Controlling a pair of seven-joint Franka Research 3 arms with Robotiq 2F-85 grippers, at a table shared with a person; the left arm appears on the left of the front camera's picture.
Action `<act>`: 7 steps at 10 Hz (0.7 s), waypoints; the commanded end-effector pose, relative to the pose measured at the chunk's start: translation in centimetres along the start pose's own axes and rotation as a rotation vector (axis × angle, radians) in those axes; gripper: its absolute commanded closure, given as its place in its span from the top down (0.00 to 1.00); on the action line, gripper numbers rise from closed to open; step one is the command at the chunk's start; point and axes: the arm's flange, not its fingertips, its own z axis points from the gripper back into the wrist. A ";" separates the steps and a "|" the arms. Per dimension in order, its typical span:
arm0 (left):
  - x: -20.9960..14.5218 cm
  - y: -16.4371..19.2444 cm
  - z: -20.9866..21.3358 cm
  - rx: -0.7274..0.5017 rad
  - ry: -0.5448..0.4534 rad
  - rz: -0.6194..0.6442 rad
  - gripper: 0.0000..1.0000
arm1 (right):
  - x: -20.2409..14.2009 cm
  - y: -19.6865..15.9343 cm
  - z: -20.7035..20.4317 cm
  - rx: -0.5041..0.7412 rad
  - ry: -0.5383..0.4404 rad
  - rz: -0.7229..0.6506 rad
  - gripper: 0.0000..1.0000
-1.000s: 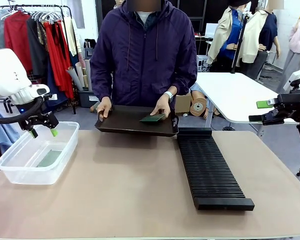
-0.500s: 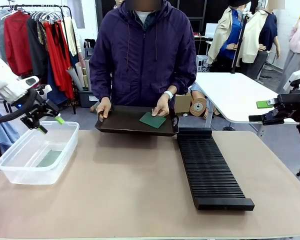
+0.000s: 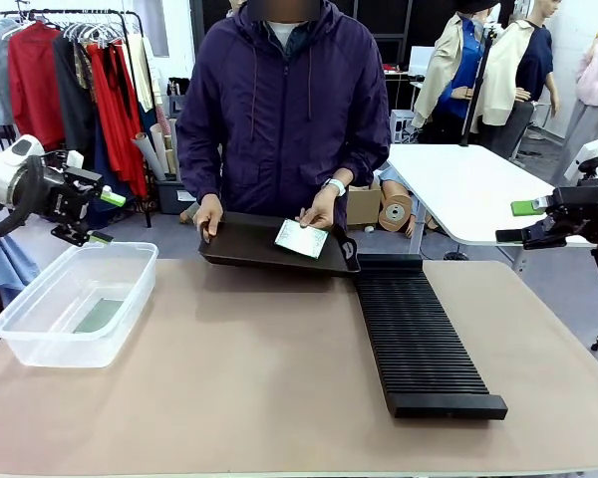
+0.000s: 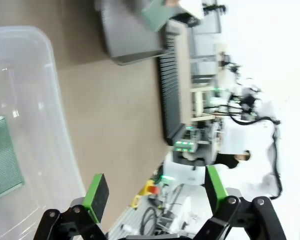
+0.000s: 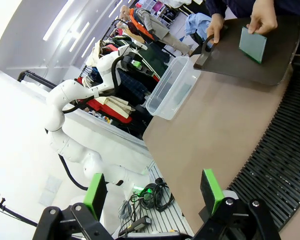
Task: Sort PCBs into racks and boxes based on the side picked up.
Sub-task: Pick up the Blank PCB handed by the Human.
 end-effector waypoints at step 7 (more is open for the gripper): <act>0.0 0.8 0.0 -0.256 -0.001 -0.035 1.00 | 0.2 0.2 0.0 0.005 -0.003 0.002 1.00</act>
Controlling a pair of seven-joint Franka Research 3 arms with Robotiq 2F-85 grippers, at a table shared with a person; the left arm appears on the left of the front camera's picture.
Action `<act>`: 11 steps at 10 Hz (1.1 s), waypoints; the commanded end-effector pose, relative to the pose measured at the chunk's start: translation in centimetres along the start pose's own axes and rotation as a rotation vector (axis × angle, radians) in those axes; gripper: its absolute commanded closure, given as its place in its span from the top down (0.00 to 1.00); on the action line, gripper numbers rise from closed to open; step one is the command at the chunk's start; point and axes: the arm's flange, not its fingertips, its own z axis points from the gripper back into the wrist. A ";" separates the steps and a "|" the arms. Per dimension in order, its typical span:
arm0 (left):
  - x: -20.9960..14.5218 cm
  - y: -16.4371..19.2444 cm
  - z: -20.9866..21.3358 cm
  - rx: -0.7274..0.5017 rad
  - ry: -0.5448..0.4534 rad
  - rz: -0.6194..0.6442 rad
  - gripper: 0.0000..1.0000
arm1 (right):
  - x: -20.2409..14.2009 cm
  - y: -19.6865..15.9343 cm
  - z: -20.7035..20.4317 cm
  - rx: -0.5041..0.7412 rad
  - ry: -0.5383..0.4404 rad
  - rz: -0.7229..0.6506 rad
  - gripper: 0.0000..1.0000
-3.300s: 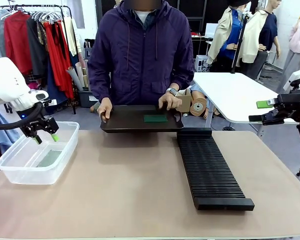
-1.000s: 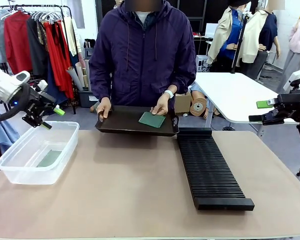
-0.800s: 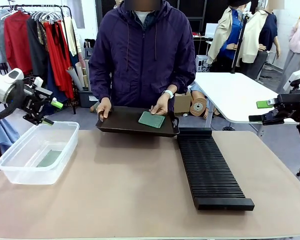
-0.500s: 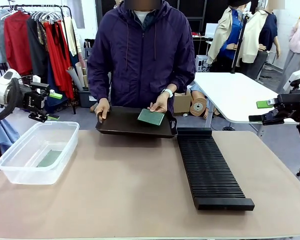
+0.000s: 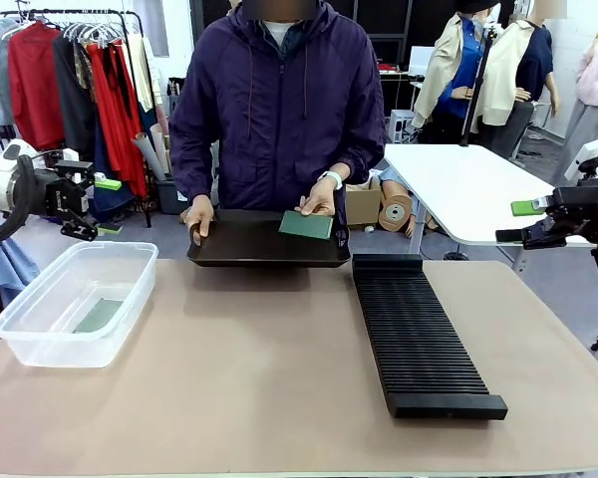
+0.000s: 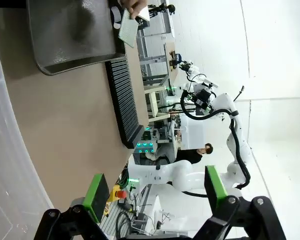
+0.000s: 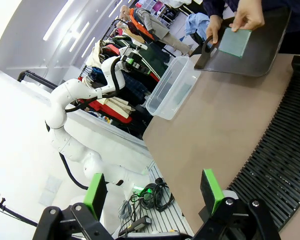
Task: Sort PCBs into racks and boxes based on the side picked up.
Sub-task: Pick up the Blank PCB handed by the Human.
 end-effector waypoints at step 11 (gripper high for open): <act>0.0 0.0 0.0 0.004 -0.005 0.001 1.00 | 0.2 0.2 0.0 0.005 -0.003 0.002 1.00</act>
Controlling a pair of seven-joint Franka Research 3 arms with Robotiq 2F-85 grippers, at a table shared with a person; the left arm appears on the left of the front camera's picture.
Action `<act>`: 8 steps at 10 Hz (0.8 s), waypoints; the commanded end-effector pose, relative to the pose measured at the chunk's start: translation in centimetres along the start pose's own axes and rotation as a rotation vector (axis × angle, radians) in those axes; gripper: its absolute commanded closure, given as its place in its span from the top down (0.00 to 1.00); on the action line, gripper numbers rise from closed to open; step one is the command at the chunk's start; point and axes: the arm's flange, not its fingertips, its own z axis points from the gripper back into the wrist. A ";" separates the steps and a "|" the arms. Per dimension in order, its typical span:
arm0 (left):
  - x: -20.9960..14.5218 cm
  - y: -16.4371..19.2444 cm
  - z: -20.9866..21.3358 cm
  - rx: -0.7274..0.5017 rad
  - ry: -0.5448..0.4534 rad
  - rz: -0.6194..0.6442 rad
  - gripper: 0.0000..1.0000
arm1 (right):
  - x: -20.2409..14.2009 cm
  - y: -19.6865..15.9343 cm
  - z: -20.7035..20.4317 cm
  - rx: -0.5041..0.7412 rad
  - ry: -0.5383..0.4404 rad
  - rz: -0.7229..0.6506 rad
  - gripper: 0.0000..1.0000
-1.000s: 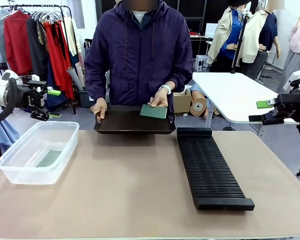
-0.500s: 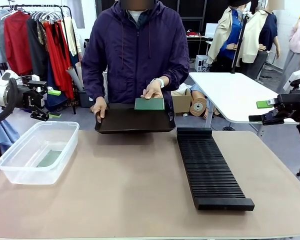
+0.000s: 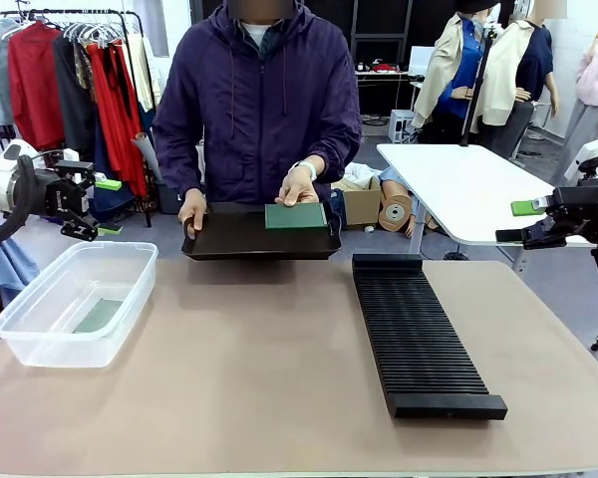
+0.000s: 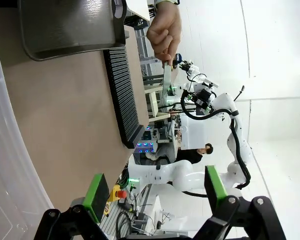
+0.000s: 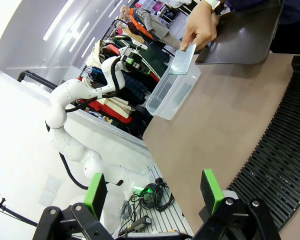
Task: Sort PCBs into racks and boxes based on the side picked up.
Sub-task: Pick up the Blank PCB handed by the Human.
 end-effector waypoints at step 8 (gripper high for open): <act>0.0 0.0 0.1 0.001 -0.004 0.000 1.00 | 0.8 -0.6 -0.8 0.012 -0.002 -0.009 1.00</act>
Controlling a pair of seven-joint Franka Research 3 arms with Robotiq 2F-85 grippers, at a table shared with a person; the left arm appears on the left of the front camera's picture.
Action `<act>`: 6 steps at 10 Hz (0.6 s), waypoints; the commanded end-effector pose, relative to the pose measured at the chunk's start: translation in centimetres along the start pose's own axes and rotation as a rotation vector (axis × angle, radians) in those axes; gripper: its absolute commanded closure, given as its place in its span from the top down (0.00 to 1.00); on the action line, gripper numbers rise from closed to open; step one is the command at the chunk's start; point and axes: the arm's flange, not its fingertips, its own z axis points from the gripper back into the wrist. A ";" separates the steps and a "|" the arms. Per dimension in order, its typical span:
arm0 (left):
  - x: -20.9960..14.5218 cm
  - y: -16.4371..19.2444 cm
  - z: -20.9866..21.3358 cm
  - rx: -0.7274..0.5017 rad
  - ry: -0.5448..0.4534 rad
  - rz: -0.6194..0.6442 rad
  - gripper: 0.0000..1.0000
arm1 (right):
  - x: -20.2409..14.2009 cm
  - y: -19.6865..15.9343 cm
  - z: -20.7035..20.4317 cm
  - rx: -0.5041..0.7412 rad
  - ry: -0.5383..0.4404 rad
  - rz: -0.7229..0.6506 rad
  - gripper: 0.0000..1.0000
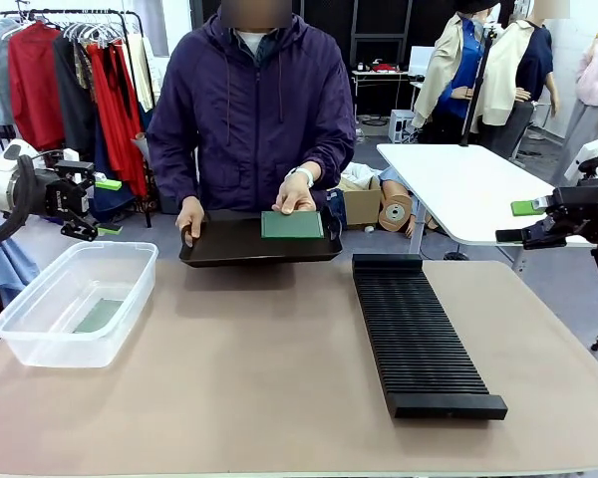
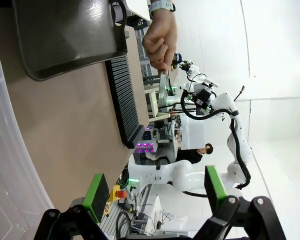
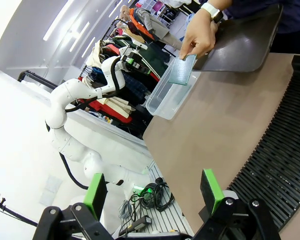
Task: Sort PCBs into racks and boxes based on the side picked up.
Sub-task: Pick up the Blank PCB handed by the Human.
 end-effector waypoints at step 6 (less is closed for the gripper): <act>0.0 0.0 0.1 0.001 -0.004 0.000 1.00 | 2.7 -3.9 -8.0 0.046 0.006 -0.092 1.00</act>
